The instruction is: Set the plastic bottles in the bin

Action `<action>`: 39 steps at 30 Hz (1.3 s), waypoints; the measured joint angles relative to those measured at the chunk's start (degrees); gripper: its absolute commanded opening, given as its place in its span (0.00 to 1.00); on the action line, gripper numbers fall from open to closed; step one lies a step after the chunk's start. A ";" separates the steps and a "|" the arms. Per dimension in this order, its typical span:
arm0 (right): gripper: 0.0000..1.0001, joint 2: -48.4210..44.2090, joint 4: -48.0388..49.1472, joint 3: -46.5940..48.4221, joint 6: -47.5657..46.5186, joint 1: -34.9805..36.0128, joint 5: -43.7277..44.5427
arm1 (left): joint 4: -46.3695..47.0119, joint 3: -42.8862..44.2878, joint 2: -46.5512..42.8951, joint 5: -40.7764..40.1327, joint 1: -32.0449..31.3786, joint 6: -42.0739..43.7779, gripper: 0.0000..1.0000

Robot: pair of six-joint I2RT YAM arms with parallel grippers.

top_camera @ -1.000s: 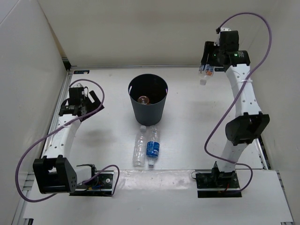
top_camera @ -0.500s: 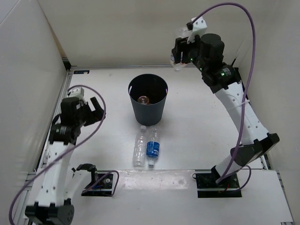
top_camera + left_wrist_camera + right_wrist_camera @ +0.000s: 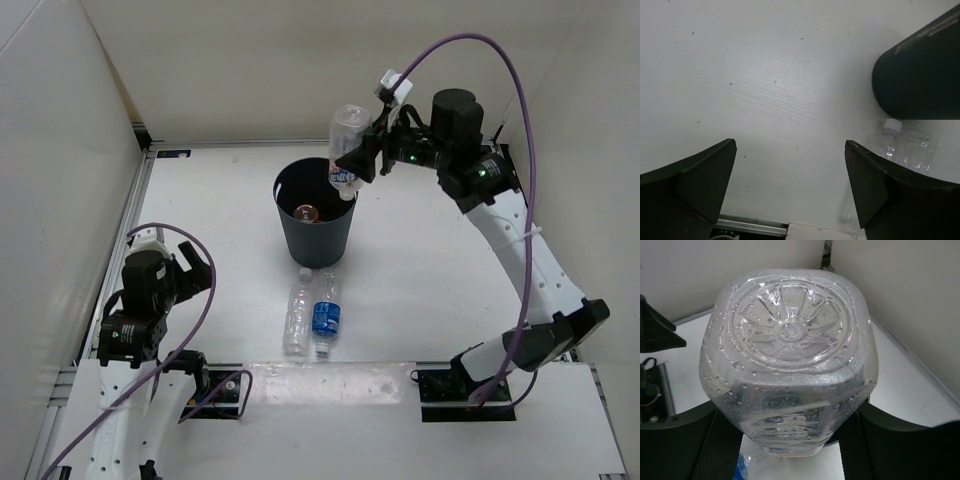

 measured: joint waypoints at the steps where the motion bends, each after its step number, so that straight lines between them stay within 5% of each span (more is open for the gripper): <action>1: 0.18 0.76 -0.26 0.00 1.09 -2.60 -3.52 | -0.63 0.00 0.55 -1.25 -0.02 -0.83 1.00; 10: 0.17 14.14 -0.63 5.18 10.01 -9.33 -22.80 | -0.48 -0.02 5.25 -4.50 -0.04 -5.86 1.00; 12: 0.38 15.78 -0.42 5.14 11.56 -9.20 -24.76 | 0.00 -0.02 6.84 -4.59 -0.04 -7.19 1.00; 15: 0.90 16.41 0.09 4.81 12.68 -9.01 -26.34 | 1.03 -0.02 9.66 -4.52 -0.04 -8.72 1.00; 30: 0.90 16.33 16.46 6.05 27.28 -15.85 -28.70 | 1.42 3.63 17.18 -2.03 -0.07 -6.71 1.00; 39: 0.90 14.19 17.57 3.80 27.74 -17.81 -25.94 | 13.86 1.33 22.29 -0.17 -6.91 -3.23 1.00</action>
